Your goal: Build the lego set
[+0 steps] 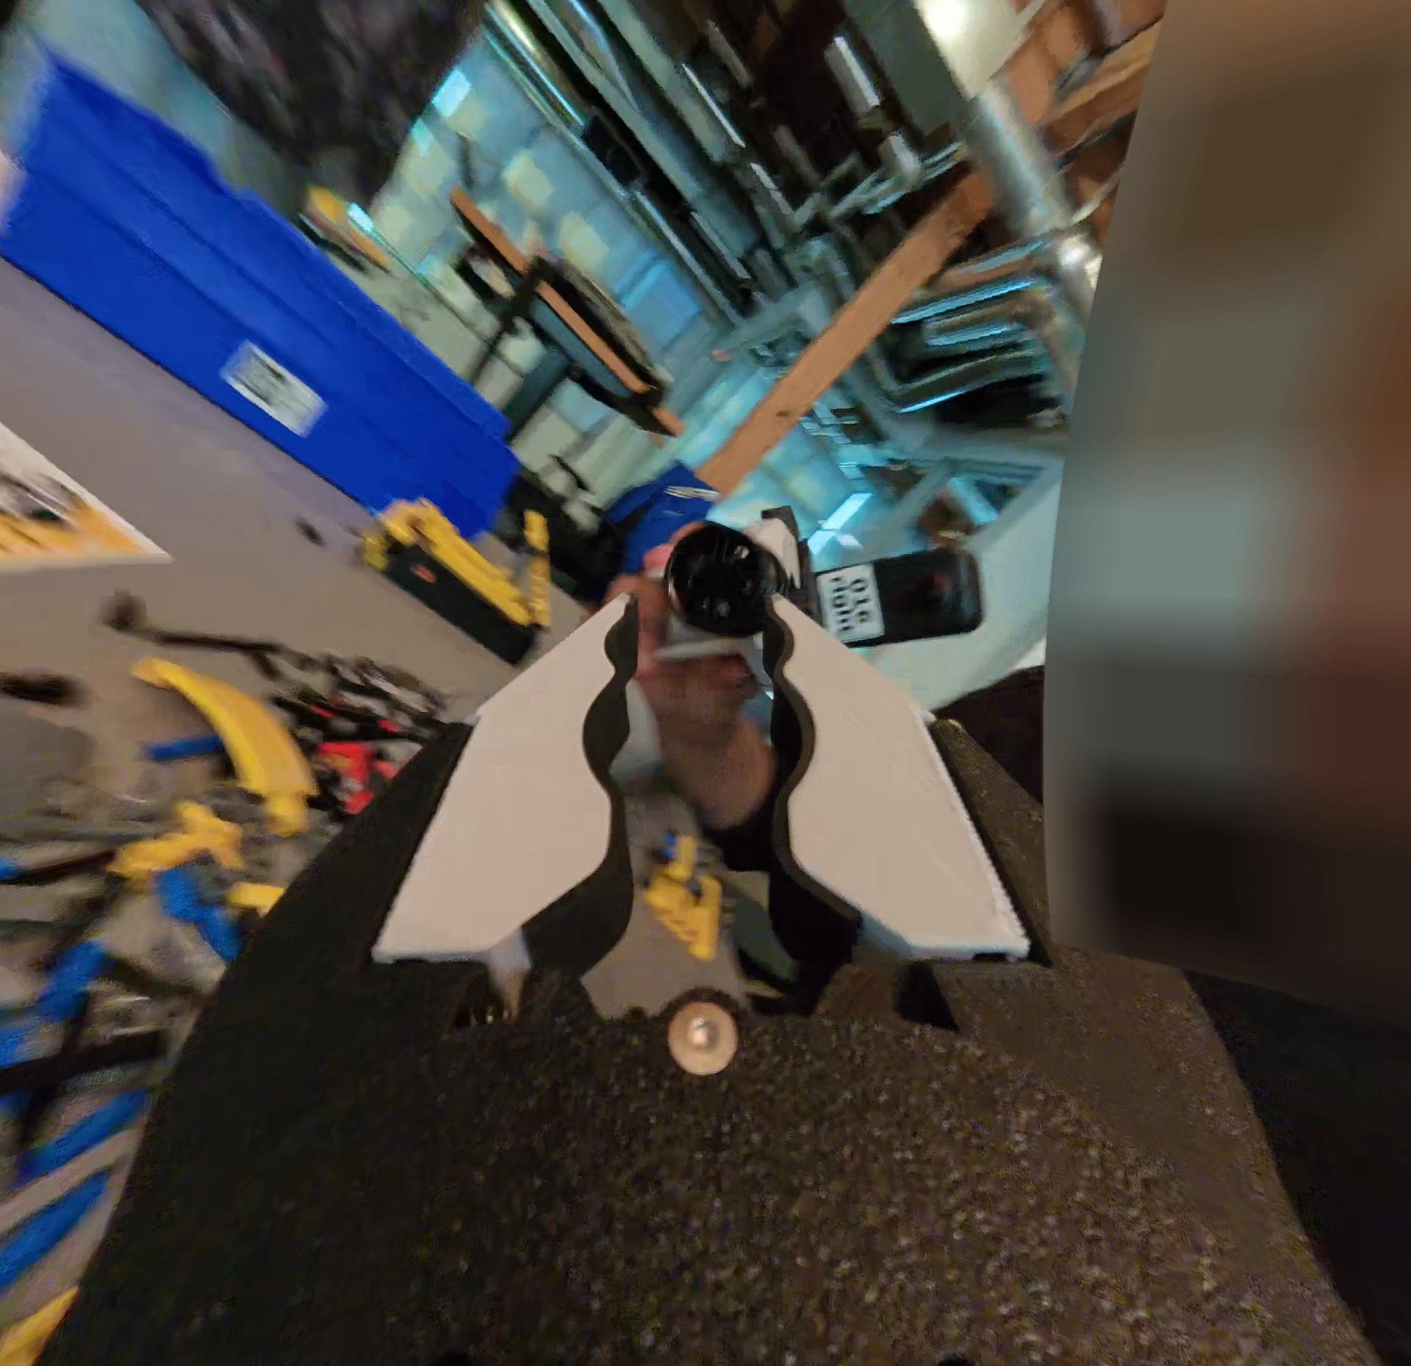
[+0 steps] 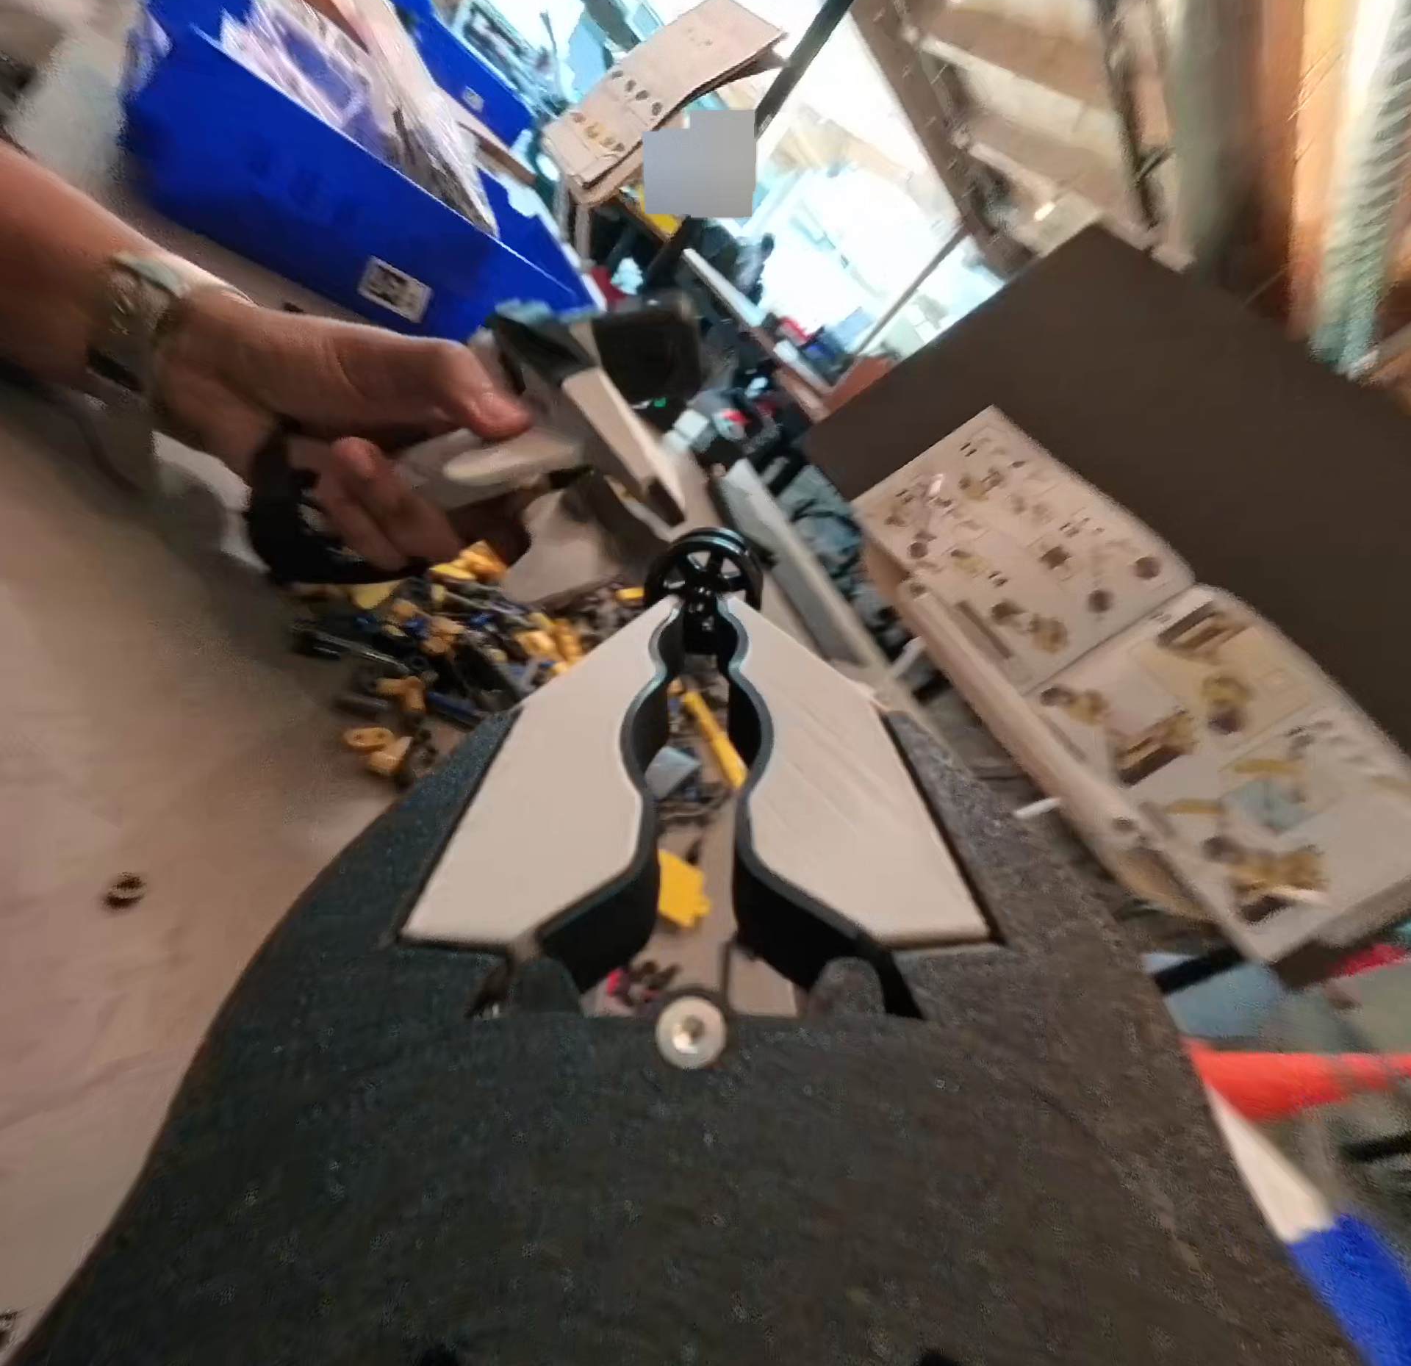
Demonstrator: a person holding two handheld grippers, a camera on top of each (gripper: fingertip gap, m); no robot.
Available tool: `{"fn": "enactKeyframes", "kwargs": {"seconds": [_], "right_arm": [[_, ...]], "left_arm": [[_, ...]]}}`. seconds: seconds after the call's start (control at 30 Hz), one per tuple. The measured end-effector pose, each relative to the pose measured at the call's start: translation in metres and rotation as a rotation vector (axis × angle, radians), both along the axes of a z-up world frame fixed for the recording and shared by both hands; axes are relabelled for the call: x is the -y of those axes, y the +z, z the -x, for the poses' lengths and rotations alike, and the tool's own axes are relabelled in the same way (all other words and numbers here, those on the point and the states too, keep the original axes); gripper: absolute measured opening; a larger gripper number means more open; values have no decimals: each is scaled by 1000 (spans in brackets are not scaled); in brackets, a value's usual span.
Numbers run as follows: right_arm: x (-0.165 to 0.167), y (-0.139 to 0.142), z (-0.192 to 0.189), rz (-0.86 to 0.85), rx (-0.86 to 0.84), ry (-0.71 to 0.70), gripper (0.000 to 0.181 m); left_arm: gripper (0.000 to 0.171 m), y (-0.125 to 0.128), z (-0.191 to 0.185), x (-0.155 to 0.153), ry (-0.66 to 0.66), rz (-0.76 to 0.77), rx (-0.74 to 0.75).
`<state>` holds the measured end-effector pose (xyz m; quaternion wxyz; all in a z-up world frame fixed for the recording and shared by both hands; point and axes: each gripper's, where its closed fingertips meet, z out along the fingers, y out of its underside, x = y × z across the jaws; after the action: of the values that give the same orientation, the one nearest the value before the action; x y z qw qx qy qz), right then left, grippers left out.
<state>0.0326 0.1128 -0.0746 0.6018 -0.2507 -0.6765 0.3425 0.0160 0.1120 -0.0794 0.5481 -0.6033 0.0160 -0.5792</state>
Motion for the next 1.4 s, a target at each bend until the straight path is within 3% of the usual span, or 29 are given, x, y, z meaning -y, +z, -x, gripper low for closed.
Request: {"fn": "enactKeyframes", "kwargs": {"seconds": [0.13,0.23,0.27,0.3,0.43,0.57,0.67,0.87,0.97,1.2,1.4], "right_arm": [[1,-6,-4,286,137,70,6],[0,-10,-12,338,271,17,6],[0,-15,-15,345,333,-13,7],[2,-22,-19,351,403,-40,6],[30,-57,-37,311,667,-60,7],[56,-96,-57,129,908,-3,7],[61,-114,-70,21,1029,22,7],[63,-115,-75,-13,1136,84,7],[66,-113,-67,-79,1092,183,7],[60,-119,-63,99,1209,147,6],[61,-112,-65,286,1219,80,6]], "left_arm": [[32,16,18,7,247,-130,-381],[28,30,36,13,356,-129,-448],[16,28,41,13,387,-132,-495],[7,18,50,9,427,-93,-573],[6,-31,62,3,419,138,-814],[6,-41,47,5,352,128,-834],[6,-44,48,4,388,104,-852],[7,-41,51,4,398,88,-826],[7,-41,50,4,393,90,-811],[7,-41,54,5,416,84,-834],[7,-30,46,7,370,61,-730]]}}
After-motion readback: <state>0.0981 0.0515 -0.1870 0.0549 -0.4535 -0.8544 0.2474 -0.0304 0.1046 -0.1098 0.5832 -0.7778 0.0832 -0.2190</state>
